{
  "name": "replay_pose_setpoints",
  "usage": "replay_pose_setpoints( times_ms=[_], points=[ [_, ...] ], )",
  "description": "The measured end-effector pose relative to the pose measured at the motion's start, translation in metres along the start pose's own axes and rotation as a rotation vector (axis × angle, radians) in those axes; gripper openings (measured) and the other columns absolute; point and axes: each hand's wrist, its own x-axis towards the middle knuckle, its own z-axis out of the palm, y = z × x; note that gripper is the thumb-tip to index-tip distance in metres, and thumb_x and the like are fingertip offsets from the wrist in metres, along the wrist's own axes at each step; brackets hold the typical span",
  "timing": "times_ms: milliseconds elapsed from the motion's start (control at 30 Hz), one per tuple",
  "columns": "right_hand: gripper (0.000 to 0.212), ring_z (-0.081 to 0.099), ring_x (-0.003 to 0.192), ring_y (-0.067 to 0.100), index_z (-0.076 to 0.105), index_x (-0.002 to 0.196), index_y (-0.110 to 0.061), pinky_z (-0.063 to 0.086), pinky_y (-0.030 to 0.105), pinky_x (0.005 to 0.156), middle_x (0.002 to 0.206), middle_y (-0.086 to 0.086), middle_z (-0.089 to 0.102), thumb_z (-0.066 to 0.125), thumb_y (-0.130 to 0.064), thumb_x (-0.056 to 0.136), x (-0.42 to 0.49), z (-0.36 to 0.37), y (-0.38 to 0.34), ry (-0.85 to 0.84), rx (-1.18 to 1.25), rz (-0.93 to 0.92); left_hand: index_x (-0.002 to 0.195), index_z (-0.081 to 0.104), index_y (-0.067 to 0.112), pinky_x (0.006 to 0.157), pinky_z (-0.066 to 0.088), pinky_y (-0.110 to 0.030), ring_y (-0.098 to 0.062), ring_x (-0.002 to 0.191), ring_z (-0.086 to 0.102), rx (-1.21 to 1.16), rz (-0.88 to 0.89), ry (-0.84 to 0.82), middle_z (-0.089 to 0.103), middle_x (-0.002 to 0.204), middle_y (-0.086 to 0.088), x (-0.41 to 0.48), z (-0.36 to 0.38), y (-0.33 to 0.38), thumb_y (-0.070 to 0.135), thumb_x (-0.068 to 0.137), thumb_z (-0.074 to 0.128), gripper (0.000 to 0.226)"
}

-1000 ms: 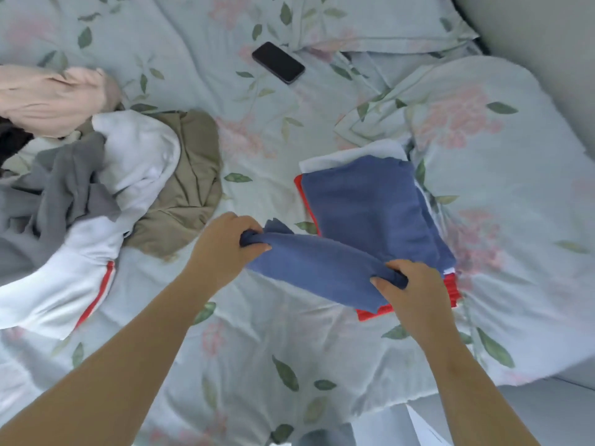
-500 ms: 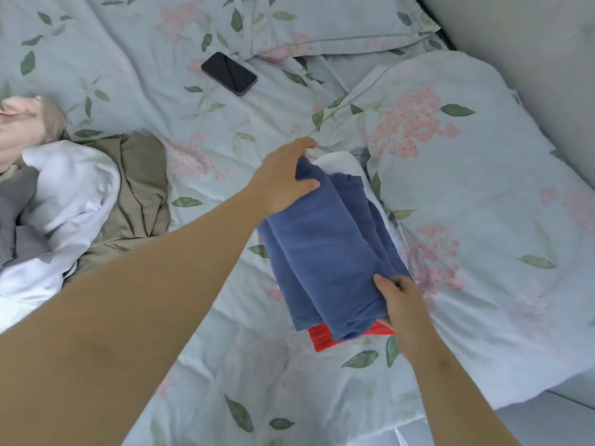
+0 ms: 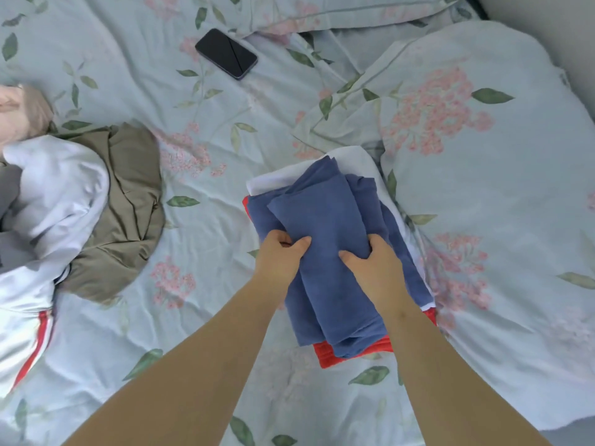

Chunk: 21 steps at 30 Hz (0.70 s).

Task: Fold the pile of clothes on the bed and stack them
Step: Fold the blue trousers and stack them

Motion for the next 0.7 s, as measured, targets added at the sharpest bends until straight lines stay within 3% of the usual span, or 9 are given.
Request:
replay_pose_setpoints(
  times_ms=[133,300,333,400,467,567,633,700],
  points=[
    [0.021,0.046,0.058,0.016,0.049,0.076,-0.012,0.036,0.025,0.051,0.066,0.003,0.054,0.061,-0.025,0.087,0.001,-0.010,0.003,0.016,0.066,-0.018,0.092,0.048,0.004,0.082,0.053,-0.038,-0.024,0.087,0.057,-0.127,0.006,-0.106,0.056,0.088,-0.010,-0.003,0.003,0.007,0.019,0.088,0.063,0.021],
    [0.011,0.053,0.069,0.017,0.056,0.082,-0.017,0.043,0.030,0.059,0.076,-0.001,0.058,0.060,-0.025,0.089,-0.003,-0.027,-0.004,0.190,0.131,-0.086,0.085,0.050,0.020,0.075,0.055,-0.029,-0.013,0.080,0.059,-0.211,0.088,-0.068,0.060,0.087,0.000,-0.003,0.007,0.020,0.021,0.088,0.064,0.014],
    [0.006,0.055,0.078,0.021,0.059,0.091,-0.017,0.047,0.035,0.067,0.085,0.001,0.060,0.059,-0.023,0.089,-0.003,-0.027,-0.005,0.221,0.084,-0.087,0.083,0.049,0.020,0.076,0.054,-0.030,-0.015,0.079,0.059,-0.167,0.077,-0.051,0.060,0.084,0.000,-0.001,0.007,0.019,0.020,0.088,0.063,0.014],
    [0.033,0.052,0.108,0.031,0.055,0.121,-0.017,0.044,0.047,0.092,0.120,0.009,0.056,0.061,-0.019,0.088,-0.004,-0.022,-0.004,0.305,-0.138,-0.058,0.077,0.047,0.020,0.076,0.052,-0.033,-0.018,0.077,0.056,-0.036,0.048,-0.003,0.057,0.077,0.002,0.002,0.007,0.014,0.017,0.089,0.058,0.017],
    [0.053,0.042,0.124,0.039,0.048,0.134,-0.016,0.036,0.054,0.099,0.139,0.016,0.044,0.065,-0.017,0.084,-0.009,-0.012,-0.007,0.389,-0.371,-0.207,0.075,0.045,0.021,0.070,0.050,-0.032,-0.018,0.075,0.056,0.039,0.055,0.051,0.057,0.074,0.002,0.004,0.004,0.008,0.015,0.090,0.054,0.018],
    [0.052,0.043,0.129,0.041,0.053,0.133,-0.017,0.039,0.057,0.098,0.143,0.016,0.044,0.068,-0.018,0.083,-0.012,0.008,-0.003,0.239,-0.725,-0.528,0.078,0.046,0.021,0.060,0.040,-0.022,-0.015,0.073,0.054,0.208,0.143,0.121,0.056,0.072,0.006,0.009,-0.007,-0.003,0.017,0.091,0.052,0.015],
    [0.051,0.026,0.141,0.037,0.044,0.141,-0.022,0.025,0.054,0.109,0.153,0.011,0.031,0.056,-0.026,0.092,-0.008,0.018,0.003,0.042,-0.865,-0.447,0.086,0.050,0.017,0.059,0.038,-0.021,-0.015,0.076,0.053,0.296,0.158,0.080,0.055,0.075,0.007,0.011,-0.015,-0.009,0.017,0.091,0.053,0.006],
    [0.050,0.023,0.141,0.038,0.044,0.141,-0.020,0.021,0.055,0.110,0.153,0.012,0.031,0.055,-0.026,0.092,-0.006,0.021,0.004,0.003,-0.839,-0.373,0.100,0.052,0.015,0.066,0.038,-0.022,-0.015,0.083,0.053,0.364,0.185,0.052,0.057,0.089,0.005,0.012,-0.021,-0.012,0.019,0.092,0.054,0.010]
  ],
)
